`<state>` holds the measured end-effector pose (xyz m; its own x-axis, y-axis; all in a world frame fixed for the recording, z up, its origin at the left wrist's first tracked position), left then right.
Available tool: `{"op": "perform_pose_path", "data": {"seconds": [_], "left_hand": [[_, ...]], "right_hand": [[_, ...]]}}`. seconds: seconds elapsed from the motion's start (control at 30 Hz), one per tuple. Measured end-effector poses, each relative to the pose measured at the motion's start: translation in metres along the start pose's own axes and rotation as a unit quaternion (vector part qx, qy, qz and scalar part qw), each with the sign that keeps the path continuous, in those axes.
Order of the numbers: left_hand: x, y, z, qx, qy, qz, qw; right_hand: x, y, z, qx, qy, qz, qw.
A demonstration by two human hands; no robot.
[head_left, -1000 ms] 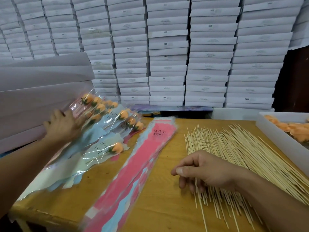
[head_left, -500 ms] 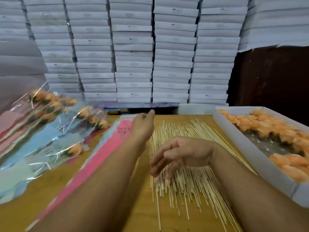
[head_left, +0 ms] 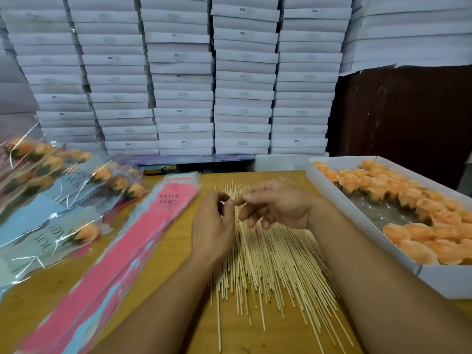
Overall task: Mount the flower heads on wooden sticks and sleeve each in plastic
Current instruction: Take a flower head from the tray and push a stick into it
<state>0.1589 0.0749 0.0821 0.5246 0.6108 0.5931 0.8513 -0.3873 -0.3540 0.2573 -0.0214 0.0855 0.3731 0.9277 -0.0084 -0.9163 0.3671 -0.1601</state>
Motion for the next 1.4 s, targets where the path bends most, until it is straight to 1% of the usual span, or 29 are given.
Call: {"op": "perform_pose_path", "data": {"seconds": [0.03,0.07,0.1,0.13,0.2,0.23,0.3,0.33,0.43,0.5,0.57,0.6,0.63,0.73,0.8,0.97,1.07,1.2,1.27,1.4], "left_hand": [[0.0,0.001,-0.002,0.007,0.006,-0.001,1.0],[0.0,0.001,-0.003,0.01,0.01,-0.003,1.0],[0.0,0.001,-0.004,0.01,0.014,-0.006,1.0],[0.001,0.0,-0.004,0.008,0.017,-0.009,1.0],[0.001,0.0,-0.005,0.004,0.02,-0.011,1.0],[0.002,0.0,-0.005,0.004,0.021,-0.012,1.0],[0.003,0.001,-0.006,0.005,0.025,-0.011,1.0],[0.003,0.003,-0.007,0.006,0.028,-0.008,1.0],[0.003,0.005,-0.009,0.009,0.027,0.001,1.0],[0.002,0.004,-0.009,0.006,0.025,0.001,1.0],[0.002,0.003,-0.01,0.005,0.026,0.0,1.0],[0.001,0.002,-0.01,0.005,0.025,-0.001,1.0],[0.001,0.002,-0.01,0.006,0.025,-0.002,1.0],[0.001,0.001,-0.01,0.007,0.02,-0.002,1.0],[0.001,0.002,-0.011,0.008,0.021,-0.003,1.0],[-0.001,0.003,-0.014,0.011,0.029,-0.001,1.0],[0.0,0.003,-0.014,0.012,0.034,-0.002,0.999],[0.0,0.003,-0.013,0.018,0.033,0.003,0.999],[-0.001,0.003,-0.013,0.016,0.033,0.004,0.999],[-0.002,0.003,-0.011,0.011,0.029,0.015,0.999]], "right_hand": [[-0.002,-0.023,0.005,-0.021,0.005,-0.066,0.998],[-0.007,-0.048,0.012,-0.07,0.009,-0.129,0.989],[-0.014,-0.072,0.021,-0.15,0.017,-0.177,0.973],[-0.022,-0.094,0.029,-0.246,0.03,-0.207,0.946],[-0.042,-0.133,0.039,-0.423,0.079,-0.218,0.876],[-0.053,-0.151,0.04,-0.487,0.109,-0.215,0.839],[-0.075,-0.181,0.034,-0.571,0.176,-0.204,0.776],[-0.086,-0.191,0.026,-0.583,0.218,-0.186,0.76],[-0.119,-0.201,-0.001,-0.542,0.342,-0.123,0.757],[-0.133,-0.198,-0.009,-0.504,0.373,-0.091,0.773],[-0.142,-0.194,-0.011,-0.459,0.38,-0.079,0.799],[-0.146,-0.193,-0.011,-0.448,0.383,-0.077,0.804],[-0.149,-0.193,-0.012,-0.449,0.386,-0.078,0.802],[-0.152,-0.195,-0.016,-0.488,0.394,-0.09,0.774],[-0.152,-0.196,-0.02,-0.503,0.395,-0.101,0.762],[-0.153,-0.192,-0.026,-0.499,0.399,-0.102,0.763],[-0.158,-0.18,-0.026,-0.479,0.409,-0.056,0.774],[-0.158,-0.171,-0.029,-0.494,0.414,-0.011,0.765],[-0.156,-0.168,-0.031,-0.505,0.411,-0.012,0.759],[-0.151,-0.171,-0.032,-0.538,0.385,-0.053,0.749]]}}
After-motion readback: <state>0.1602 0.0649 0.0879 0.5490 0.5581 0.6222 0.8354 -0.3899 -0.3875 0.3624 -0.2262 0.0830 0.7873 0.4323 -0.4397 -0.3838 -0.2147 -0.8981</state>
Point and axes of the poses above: each hand's wrist, its own x-axis towards the middle knuckle, its own y-axis out of the palm, z = x × y, the point moved 9 cm from there along x, towards the middle knuckle, and after that the axes turned 3 degrees about -z, right-handed, at the moved point
